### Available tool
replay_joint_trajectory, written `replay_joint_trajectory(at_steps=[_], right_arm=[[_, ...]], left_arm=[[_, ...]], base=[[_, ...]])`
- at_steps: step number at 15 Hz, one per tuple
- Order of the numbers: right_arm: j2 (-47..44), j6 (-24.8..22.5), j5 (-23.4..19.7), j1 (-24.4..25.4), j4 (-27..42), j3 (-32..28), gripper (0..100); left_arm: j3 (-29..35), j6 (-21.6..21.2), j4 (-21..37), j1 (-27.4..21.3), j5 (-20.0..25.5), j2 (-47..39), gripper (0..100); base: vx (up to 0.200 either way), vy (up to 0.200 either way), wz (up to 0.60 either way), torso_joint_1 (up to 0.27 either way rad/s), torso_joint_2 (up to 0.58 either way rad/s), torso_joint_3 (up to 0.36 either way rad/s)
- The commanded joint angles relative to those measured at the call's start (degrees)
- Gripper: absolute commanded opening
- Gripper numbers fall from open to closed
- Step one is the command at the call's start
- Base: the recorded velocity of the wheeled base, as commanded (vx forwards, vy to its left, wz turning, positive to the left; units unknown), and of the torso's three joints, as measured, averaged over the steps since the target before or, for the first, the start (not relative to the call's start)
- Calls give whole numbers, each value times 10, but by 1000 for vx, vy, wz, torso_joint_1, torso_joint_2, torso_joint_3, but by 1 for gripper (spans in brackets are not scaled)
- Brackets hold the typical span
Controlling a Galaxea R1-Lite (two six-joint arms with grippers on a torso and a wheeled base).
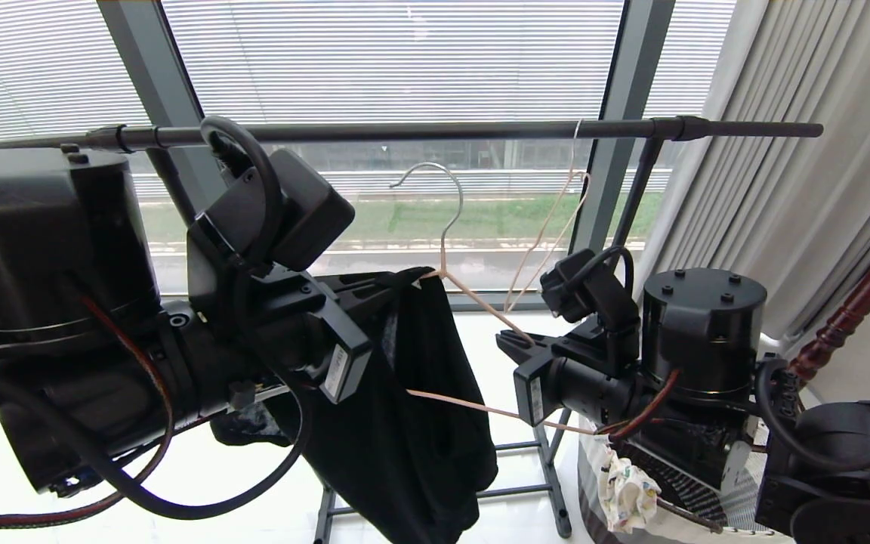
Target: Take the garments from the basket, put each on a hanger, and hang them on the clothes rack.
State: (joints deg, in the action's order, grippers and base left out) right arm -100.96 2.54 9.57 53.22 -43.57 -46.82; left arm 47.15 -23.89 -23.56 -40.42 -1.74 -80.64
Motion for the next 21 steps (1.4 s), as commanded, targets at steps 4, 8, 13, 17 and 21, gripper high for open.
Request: replay_joint_trajectory(at_steps=[4,8,13,17,21], right_arm=[[-1,0,16,-2,-24,-5,0],[0,0,35,-2,-31,-5,0],[-3,-6,36,-1,-56,-4,0],[2,-43,34,-14,-72,11,0],[60,-140,-78,-78,-72,80,0]], left_arm=[[-1,0,0,3,-21,0,0],[0,1,-1,2,-33,0,100],[48,3,-1,-4,-29,7,100],[2,2,-1,1,15,50,100],[-73,0,0,47,96,100,100]], base=[[0,0,0,0,0,0],[0,0,0,0,0,0],[0,0,0,0,0,0],[0,0,0,0,0,0],[0,0,0,0,0,0]])
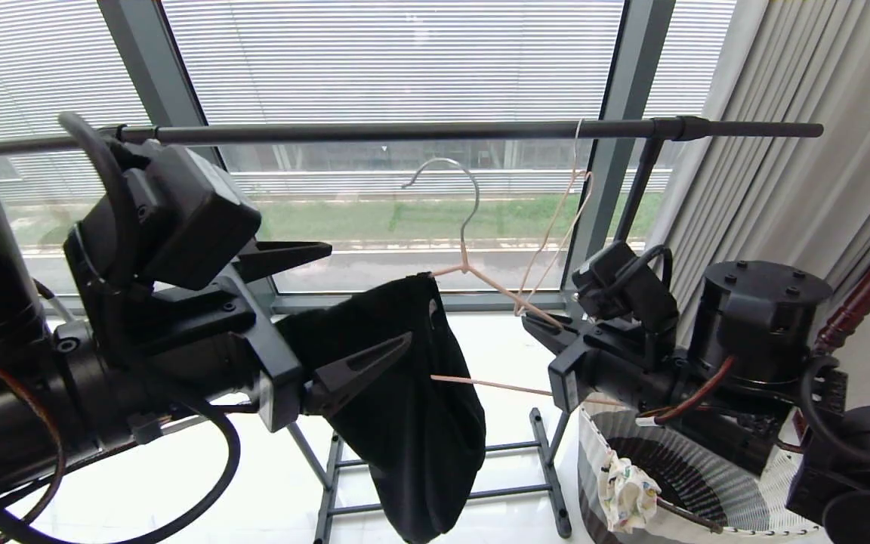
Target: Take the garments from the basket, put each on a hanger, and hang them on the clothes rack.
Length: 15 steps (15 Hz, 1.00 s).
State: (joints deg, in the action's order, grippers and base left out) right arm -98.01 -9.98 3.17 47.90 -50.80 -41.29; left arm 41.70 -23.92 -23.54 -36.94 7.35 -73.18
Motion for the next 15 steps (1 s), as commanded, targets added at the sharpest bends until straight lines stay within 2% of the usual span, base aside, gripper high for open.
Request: replay_joint_trajectory(at_steps=[1,3,7,12,15], right_arm=[[46,-42,-45,-37,0,38,0],[64,-76,-70,-39,0,53,0],[72,-105,-72,-14,0,61,0],[87,-149,-73,33,0,78,0],[98,-152,-72,55,0,82,0]], left_arm=[[-34,0,0,13,24,30,100],[-71,-2,0,13,50,35,100],[-100,-49,0,13,98,9,100],[-87,-50,0,25,100,-44,100],[-89,-46,0,27,104,-46,100]], base=[[0,0,0,0,0,0],[0,0,0,0,0,0],[0,0,0,0,0,0],[0,0,0,0,0,0],[0,0,0,0,0,0]])
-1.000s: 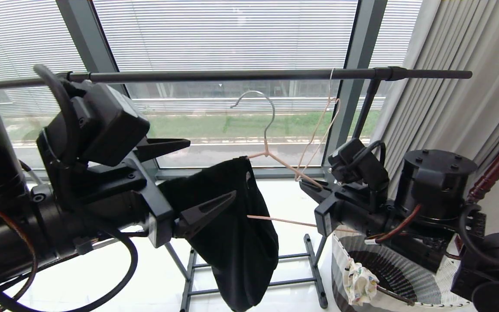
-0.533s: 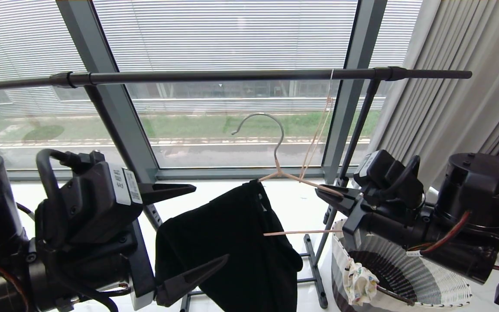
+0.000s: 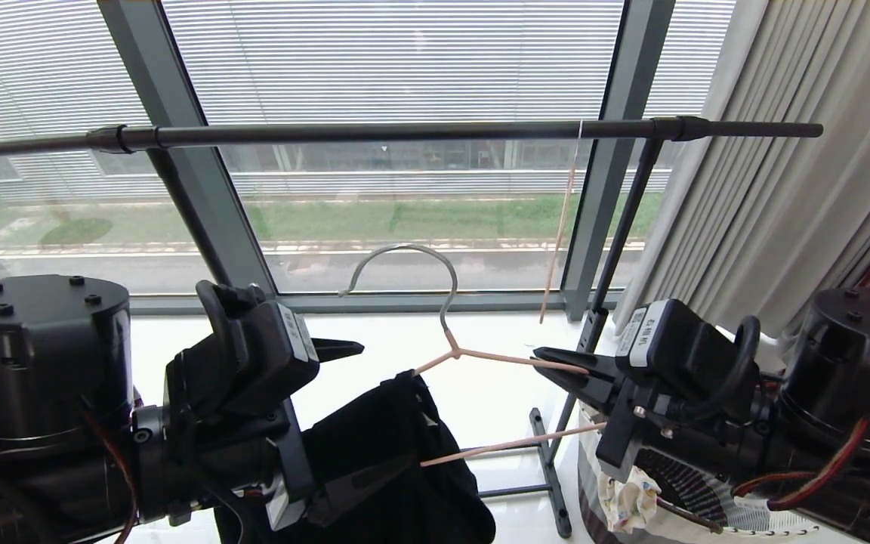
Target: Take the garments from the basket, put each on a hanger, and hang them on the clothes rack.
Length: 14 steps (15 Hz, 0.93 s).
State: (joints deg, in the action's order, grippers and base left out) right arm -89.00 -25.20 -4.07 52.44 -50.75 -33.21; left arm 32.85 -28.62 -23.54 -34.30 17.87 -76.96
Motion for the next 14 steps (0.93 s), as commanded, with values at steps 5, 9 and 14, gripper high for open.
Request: replay_joint_trajectory(at_steps=[5,9,14], right_arm=[[13,0,4,18,-1,1,0],[14,0,4,19,-1,2,0],[21,0,5,18,-1,11,100]], left_arm=[[-2,1,0,0,8,-10,0],[-1,3,0,0,43,-6,0],[1,2,0,7,45,-5,0]], base=[[0,0,0,0,0,0],[0,0,0,0,0,0],[0,0,0,0,0,0]])
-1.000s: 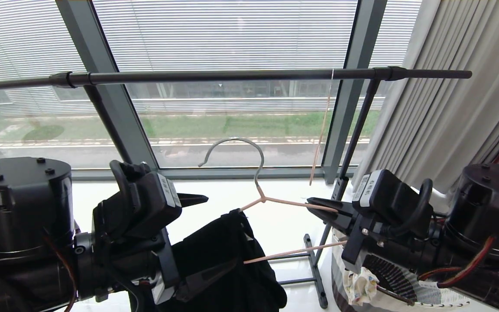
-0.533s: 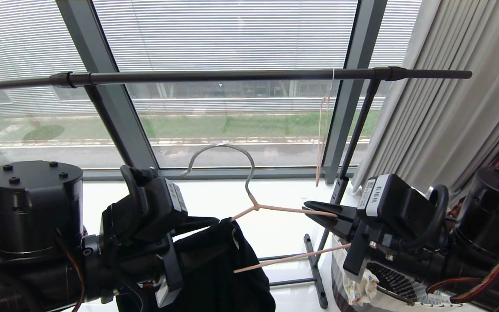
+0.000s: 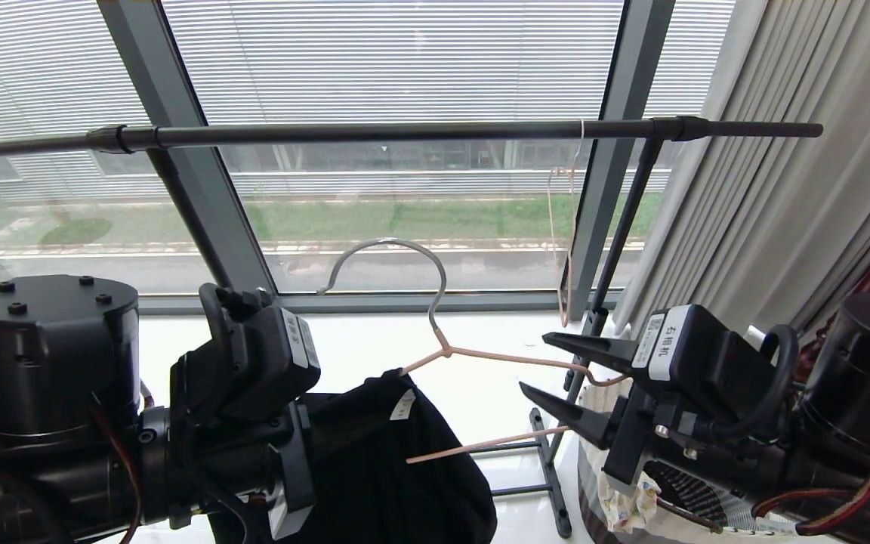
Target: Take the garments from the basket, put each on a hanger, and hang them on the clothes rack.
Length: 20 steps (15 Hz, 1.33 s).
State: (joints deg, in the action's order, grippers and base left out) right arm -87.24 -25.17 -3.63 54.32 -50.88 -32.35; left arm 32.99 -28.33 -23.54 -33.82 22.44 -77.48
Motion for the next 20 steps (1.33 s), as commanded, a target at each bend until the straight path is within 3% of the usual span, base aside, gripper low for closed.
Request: replay_joint_trajectory(at_steps=[1,5,7,9,12,15,17,19,20], right_arm=[[7,-3,1,-3,1,4,100],[13,-17,7,-17,1,12,100],[15,-20,6,-17,2,14,100],[13,-19,6,-13,2,13,100],[-6,-3,6,-5,1,9,100],[-36,56,13,22,1,-10,100],[-97,183,100,57,1,-61,100],[-152,253,164,70,1,-115,100],[-174,266,177,70,1,-138,100]], left_arm=[[0,-1,0,9,0,1,0],[-2,-5,-1,32,-3,-1,0],[-3,-5,-1,45,-43,-2,0],[14,5,-1,77,-50,-4,0],[69,82,-1,88,-56,-2,0],[98,98,-1,85,-71,1,0],[97,98,-1,69,-71,15,0],[96,98,-1,64,-72,19,0],[96,98,-1,59,-72,19,0]], base=[[0,0,0,0,0,0],[0,0,0,0,0,0],[0,0,0,0,0,0],[0,0,0,0,0,0],[0,0,0,0,0,0],[0,0,0,0,0,0],[0,0,0,0,0,0],[0,0,0,0,0,0],[0,0,0,0,0,0]])
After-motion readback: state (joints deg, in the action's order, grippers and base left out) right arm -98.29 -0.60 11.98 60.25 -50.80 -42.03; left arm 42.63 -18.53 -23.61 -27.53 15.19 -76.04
